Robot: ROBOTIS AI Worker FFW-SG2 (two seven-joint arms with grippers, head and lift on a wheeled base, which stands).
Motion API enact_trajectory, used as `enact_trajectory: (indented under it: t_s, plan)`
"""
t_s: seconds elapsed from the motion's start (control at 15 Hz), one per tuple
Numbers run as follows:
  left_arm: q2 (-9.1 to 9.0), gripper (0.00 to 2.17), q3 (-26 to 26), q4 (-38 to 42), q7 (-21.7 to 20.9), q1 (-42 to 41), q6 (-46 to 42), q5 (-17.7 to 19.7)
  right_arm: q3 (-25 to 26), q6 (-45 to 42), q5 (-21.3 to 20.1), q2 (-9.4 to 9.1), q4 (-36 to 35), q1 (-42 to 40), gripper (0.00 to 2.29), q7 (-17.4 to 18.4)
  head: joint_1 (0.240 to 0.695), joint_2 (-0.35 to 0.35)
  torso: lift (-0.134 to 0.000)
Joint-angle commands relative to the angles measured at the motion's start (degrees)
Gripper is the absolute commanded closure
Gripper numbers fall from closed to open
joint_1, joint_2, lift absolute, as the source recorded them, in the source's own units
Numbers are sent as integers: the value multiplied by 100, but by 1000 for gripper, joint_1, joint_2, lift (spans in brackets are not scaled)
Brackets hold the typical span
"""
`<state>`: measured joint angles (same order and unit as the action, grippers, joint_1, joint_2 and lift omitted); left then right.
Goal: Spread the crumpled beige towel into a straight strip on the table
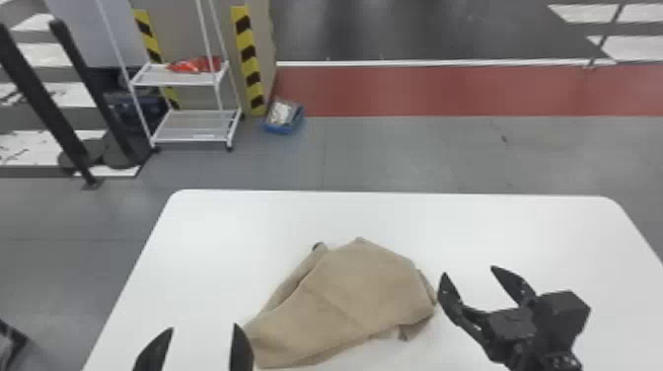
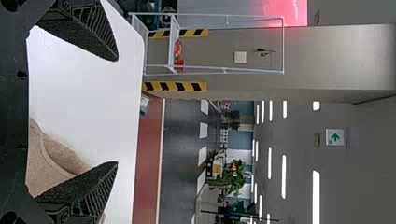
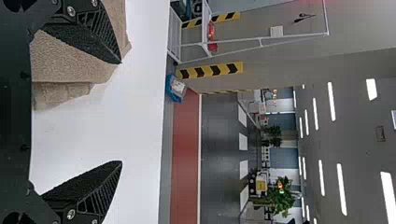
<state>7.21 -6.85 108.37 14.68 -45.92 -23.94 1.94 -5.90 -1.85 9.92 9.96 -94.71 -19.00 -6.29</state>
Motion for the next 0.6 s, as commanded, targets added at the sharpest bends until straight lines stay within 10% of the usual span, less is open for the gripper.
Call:
enact_trajectory:
  t_s: [0.0,0.53]
  plan:
    - [0,93,-1,0,0,4,0,0,-43,40,238,-12,567,590,124,-188,695,55,0]
    - [9,93,-1,9,-79,110,422,-27,-359,146,379,-205,2395,2102,147,-768,695,78,0]
